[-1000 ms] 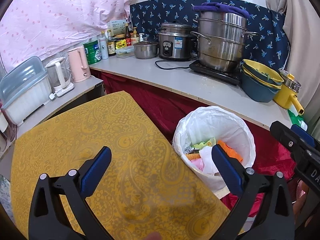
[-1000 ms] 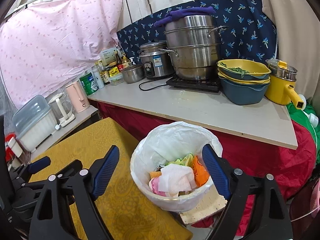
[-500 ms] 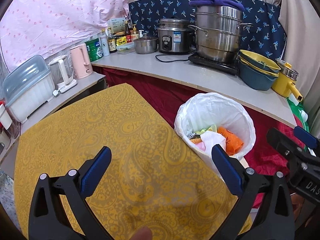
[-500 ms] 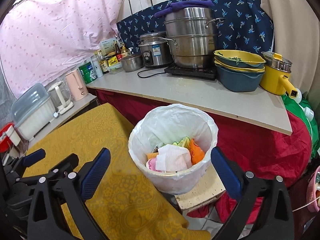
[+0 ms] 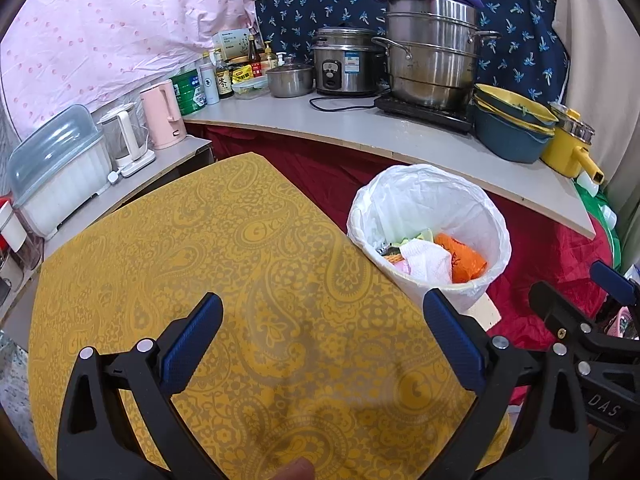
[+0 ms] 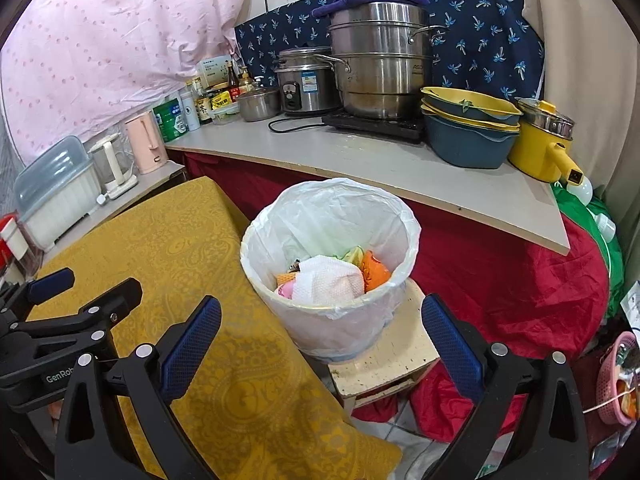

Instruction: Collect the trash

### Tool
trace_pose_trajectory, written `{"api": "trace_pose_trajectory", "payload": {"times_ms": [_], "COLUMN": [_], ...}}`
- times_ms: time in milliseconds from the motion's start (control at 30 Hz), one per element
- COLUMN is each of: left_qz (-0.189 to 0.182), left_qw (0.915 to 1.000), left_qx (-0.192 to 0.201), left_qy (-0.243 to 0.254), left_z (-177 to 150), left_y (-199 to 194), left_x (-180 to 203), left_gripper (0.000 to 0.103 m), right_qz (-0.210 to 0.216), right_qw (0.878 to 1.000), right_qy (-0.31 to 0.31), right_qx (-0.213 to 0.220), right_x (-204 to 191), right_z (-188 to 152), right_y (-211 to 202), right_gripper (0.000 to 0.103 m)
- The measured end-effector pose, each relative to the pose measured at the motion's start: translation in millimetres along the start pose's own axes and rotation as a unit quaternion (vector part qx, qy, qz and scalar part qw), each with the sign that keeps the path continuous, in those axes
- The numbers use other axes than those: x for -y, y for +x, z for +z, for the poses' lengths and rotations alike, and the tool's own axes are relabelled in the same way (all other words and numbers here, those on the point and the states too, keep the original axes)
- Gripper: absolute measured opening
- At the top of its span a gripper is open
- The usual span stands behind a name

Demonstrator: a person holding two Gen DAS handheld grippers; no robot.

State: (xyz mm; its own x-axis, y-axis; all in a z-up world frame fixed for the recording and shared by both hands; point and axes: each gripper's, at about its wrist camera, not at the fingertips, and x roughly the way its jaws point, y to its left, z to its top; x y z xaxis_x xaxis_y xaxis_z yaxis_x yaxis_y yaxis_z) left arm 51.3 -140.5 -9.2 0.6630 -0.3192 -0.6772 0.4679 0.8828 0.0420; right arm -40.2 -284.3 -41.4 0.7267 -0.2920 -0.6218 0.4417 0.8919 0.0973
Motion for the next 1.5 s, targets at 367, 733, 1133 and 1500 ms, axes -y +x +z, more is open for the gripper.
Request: {"api": "trace_pose_trajectory", "payload": {"times_ms": [367, 733, 1133, 1500], "left_qz": [0.001, -0.003, 0.003, 0.008], "left_qw": [1.0000, 1.0000, 0.9999, 0.9996], "left_qx": [0.000, -0.005, -0.006, -0.012], "left_qy": [0.005, -0.004, -0.015, -0.026], "left_z": [-14, -8, 11, 23], "left_y": [-3, -2, 7, 23], "left_x": [7, 7, 4, -2], "left_gripper": [0.096, 0.096, 0.096, 0.096], "right_qz": [-0.015, -0.018, -0.009, -0.008], "right_qw": [1.000, 1.000, 1.000, 1.000], "right_qy": [-0.009, -0.008, -0.013, -0.015], "right_qx": [-0.010, -0.010, -0.012, -0.017], "right_x": [5, 8, 8, 8], "right_z": [-19, -17, 7, 19], "right_y": [-3, -1, 14, 31], "right_gripper": [0.097, 0.097, 0.097, 0.097]}}
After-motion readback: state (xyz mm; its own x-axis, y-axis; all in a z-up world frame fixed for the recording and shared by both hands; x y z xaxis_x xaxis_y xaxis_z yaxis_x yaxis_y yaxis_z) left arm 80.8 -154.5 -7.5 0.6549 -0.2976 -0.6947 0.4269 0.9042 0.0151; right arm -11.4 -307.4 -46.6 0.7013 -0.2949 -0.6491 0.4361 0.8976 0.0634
